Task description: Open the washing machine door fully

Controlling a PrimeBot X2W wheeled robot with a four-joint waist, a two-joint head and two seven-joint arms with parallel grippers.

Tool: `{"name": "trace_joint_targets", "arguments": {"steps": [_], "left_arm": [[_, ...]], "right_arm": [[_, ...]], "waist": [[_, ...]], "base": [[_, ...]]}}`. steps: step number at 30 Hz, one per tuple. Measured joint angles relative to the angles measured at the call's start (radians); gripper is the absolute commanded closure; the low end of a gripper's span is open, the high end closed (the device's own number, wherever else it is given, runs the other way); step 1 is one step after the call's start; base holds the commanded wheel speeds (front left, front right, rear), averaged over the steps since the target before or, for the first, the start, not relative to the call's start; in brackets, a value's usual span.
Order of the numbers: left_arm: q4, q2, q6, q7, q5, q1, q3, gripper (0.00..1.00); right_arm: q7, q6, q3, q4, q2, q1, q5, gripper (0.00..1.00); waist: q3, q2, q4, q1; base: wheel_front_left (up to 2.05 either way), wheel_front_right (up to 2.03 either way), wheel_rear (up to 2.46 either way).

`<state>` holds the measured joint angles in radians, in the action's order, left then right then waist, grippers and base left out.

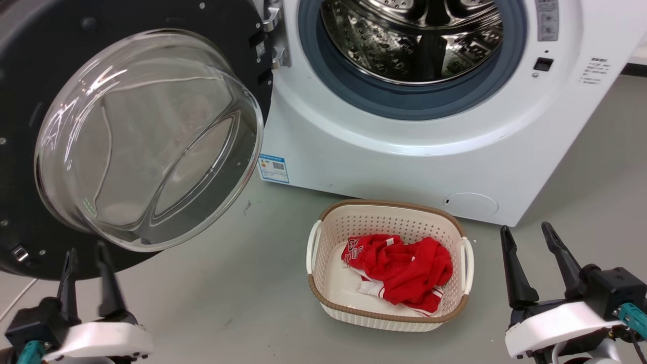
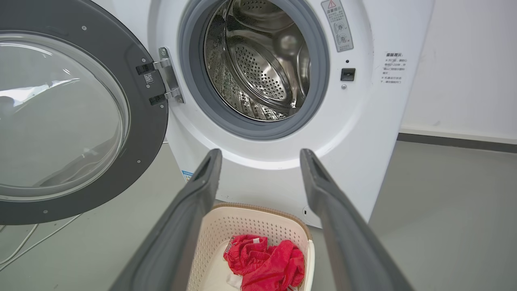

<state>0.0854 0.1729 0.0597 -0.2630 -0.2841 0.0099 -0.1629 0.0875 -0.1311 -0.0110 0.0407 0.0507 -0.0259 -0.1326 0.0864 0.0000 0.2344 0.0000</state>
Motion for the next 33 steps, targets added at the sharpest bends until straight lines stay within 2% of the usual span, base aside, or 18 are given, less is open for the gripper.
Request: {"name": "trace_joint_targets", "arguments": {"steps": [7,19,26,33], "left_arm": [[-0.043,-0.025,-0.017,0.0,0.025,0.029,0.038,0.0],[-0.067,-0.065,-0.069,0.0,0.082,-0.014,0.165,0.0],[-0.046,-0.063,-0.074,0.0,0.096,-0.037,0.186,0.0],[-0.041,-0.061,-0.063,0.0,0.097,-0.037,0.184,0.0]], "right_arm": [[-0.002,0.0,0.0,0.007,0.0,-0.01,0.008,0.0],[-0.012,0.0,-0.033,0.054,0.0,-0.015,0.057,0.0],[-0.025,0.0,-0.037,0.077,0.0,-0.021,0.063,0.0],[-0.026,0.0,-0.018,0.076,0.0,-0.026,0.055,0.0]], "waist": [[-0.026,0.0,-0.039,0.0],[-0.054,0.0,-0.159,0.0],[-0.06,0.0,-0.228,0.0],[-0.053,0.0,-0.257,0.0]], "base": [[0.0,0.0,0.0],[0.0,0.0,0.0],[0.0,0.0,0.0],[0.0,0.0,0.0]]}}
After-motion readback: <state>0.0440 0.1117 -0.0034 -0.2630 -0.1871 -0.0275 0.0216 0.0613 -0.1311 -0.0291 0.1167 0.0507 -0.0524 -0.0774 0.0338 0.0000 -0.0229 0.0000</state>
